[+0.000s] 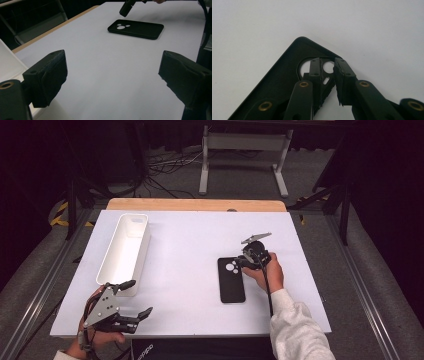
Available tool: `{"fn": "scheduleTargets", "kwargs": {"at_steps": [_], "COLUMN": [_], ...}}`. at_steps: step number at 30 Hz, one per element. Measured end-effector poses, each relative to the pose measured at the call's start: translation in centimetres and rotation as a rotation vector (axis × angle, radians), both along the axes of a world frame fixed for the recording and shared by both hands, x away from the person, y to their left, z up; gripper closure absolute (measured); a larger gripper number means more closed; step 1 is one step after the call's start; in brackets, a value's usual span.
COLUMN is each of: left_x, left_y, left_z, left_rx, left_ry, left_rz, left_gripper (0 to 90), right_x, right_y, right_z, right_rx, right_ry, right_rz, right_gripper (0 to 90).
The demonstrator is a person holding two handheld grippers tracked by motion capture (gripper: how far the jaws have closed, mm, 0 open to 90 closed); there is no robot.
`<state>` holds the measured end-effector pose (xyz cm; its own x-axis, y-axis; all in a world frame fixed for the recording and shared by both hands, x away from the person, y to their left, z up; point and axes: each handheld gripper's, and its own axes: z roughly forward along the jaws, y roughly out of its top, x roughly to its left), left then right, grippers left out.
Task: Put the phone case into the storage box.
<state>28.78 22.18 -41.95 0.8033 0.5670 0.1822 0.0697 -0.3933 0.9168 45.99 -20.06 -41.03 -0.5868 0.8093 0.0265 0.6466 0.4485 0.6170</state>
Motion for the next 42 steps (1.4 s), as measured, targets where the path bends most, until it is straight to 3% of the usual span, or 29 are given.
{"fn": "scheduleTargets", "kwargs": {"at_steps": [5, 10, 12, 15, 19, 25, 30, 42], "left_x": [0.0, -0.1, -0.1, -0.1, 0.0, 0.0, 0.0, 0.1], "left_y": [-0.1, -0.2, -0.3, -0.4, -0.4, -0.5, -0.6, -0.5], "left_z": [0.0, 0.0, 0.1, 0.0, 0.0, 0.0, 0.0, 0.0], "left_rx": [0.0, -0.003, -0.006, -0.005, -0.003, -0.017, -0.011, -0.013], "left_ry": [0.012, 0.009, 0.005, 0.011, 0.019, 0.03, 0.031, 0.045], "left_rz": [-0.016, -0.022, -0.03, -0.034, -0.037, -0.04, -0.047, -0.052], "left_gripper": [8.9, 8.9, 8.9, 8.9, 8.8, 8.8, 8.7, 8.6], "right_x": [1.4, 2.8, 3.3, 3.7, 4.0, 4.0, 4.0, 4.2], "right_y": [0.8, 1.1, 0.9, 0.6, 0.1, -0.1, -0.1, 0.8], "right_z": [0.3, 0.3, 0.1, -0.1, -0.5, -0.7, -1.0, -1.4], "right_rx": [-0.068, -0.116, -0.093, -0.084, -0.038, -0.009, -0.002, -0.046], "right_ry": [0.132, 0.198, 0.237, 0.26, 0.271, 0.259, 0.261, 0.265], "right_rz": [0.012, -0.027, -0.03, -0.052, -0.084, -0.127, -0.142, -0.157], "right_gripper": [75.4, 73.4, 73.1, 72.4, 74.9, 76.9, 76.8, 81.5]}}
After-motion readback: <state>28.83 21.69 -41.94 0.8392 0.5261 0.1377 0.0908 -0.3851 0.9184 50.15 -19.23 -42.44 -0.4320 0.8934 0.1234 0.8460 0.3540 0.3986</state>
